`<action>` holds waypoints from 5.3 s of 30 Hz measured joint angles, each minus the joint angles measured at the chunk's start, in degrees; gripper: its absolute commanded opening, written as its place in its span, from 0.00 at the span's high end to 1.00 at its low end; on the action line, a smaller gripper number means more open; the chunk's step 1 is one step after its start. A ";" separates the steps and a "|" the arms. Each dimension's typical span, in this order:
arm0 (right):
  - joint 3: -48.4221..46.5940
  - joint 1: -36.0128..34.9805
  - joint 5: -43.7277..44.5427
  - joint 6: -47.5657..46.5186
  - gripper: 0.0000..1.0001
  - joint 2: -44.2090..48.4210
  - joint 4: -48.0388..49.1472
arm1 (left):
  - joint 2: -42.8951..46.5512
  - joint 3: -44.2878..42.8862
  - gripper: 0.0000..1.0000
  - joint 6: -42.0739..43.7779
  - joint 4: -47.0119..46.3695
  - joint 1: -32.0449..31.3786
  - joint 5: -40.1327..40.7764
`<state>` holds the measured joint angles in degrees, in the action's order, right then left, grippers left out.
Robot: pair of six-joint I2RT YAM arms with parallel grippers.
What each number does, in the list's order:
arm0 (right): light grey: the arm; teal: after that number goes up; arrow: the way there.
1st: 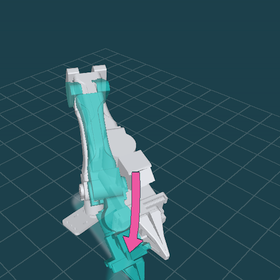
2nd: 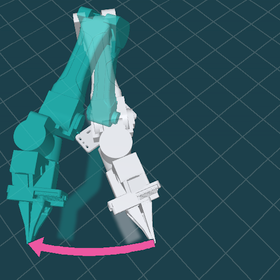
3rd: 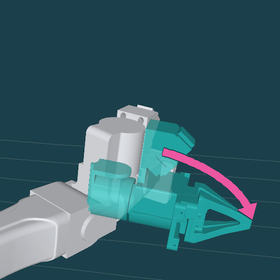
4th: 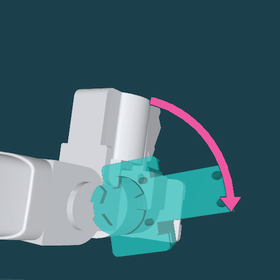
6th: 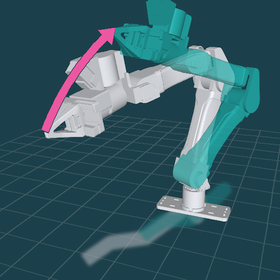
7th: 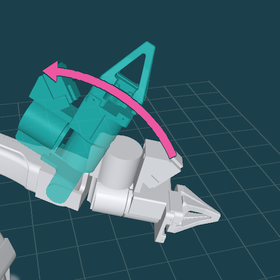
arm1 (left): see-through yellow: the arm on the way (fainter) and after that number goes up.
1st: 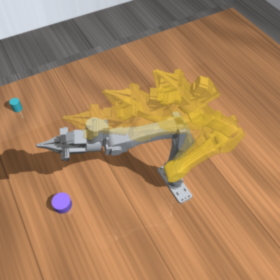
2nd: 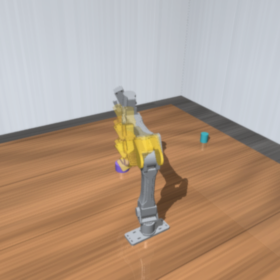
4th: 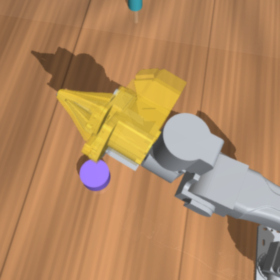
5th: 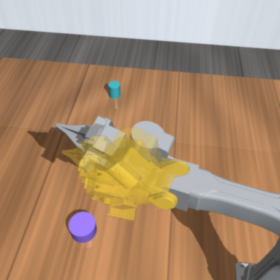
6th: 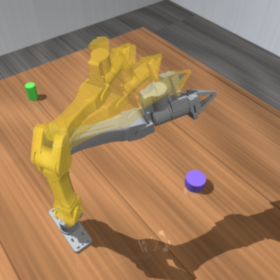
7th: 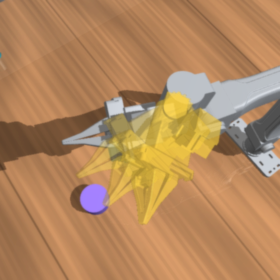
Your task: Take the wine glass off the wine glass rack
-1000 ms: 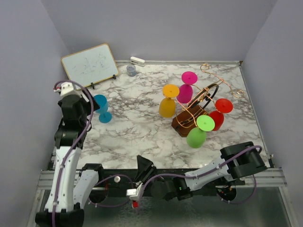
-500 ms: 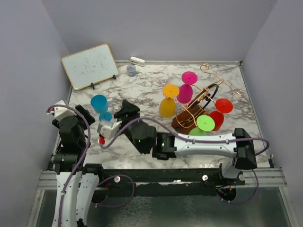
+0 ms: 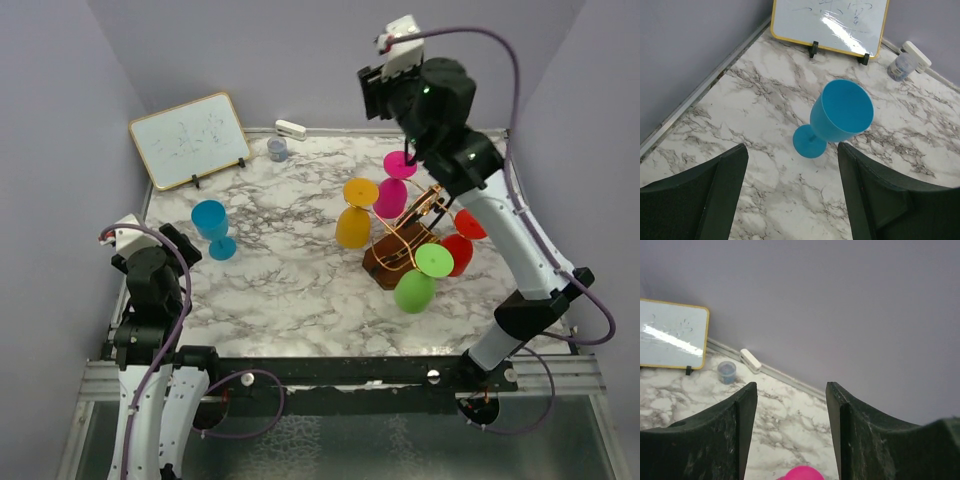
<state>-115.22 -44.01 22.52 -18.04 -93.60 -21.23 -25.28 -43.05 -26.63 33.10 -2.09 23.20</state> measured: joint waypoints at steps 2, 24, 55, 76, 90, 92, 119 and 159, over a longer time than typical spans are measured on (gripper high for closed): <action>-5.51 5.57 -5.60 5.66 0.48 -1.09 -6.21 | 0.02 0.15 0.26 0.00 0.02 -0.39 -0.02; 16.92 40.26 -61.37 42.01 0.46 3.65 -19.19 | 0.00 0.46 0.26 0.22 -0.02 -2.58 -0.70; 22.75 40.26 -57.55 40.96 0.50 4.00 -19.45 | 0.00 0.46 0.26 0.26 -0.02 -3.30 -0.76; 22.84 40.26 -60.02 41.29 0.79 1.36 -18.62 | 0.00 0.81 0.26 0.39 -0.02 -3.30 -0.81; 23.82 40.26 -63.67 45.33 0.99 2.86 -13.92 | 0.00 0.81 0.26 0.42 -0.02 -3.30 -0.79; 24.30 40.22 -64.17 46.38 0.99 3.45 -13.03 | 0.00 0.83 0.26 0.42 -0.02 -3.30 -0.81; 30.82 40.37 -72.08 58.95 0.99 3.74 -0.63 | 0.00 0.85 0.26 0.42 -0.02 -3.30 -0.81; 27.87 40.65 -65.20 59.25 0.99 3.30 10.34 | 0.00 1.33 0.26 0.39 -0.07 -3.67 -1.11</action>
<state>-87.35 -3.36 -42.68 41.21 -90.30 -10.90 -25.28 -41.71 -26.24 33.04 -5.76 22.09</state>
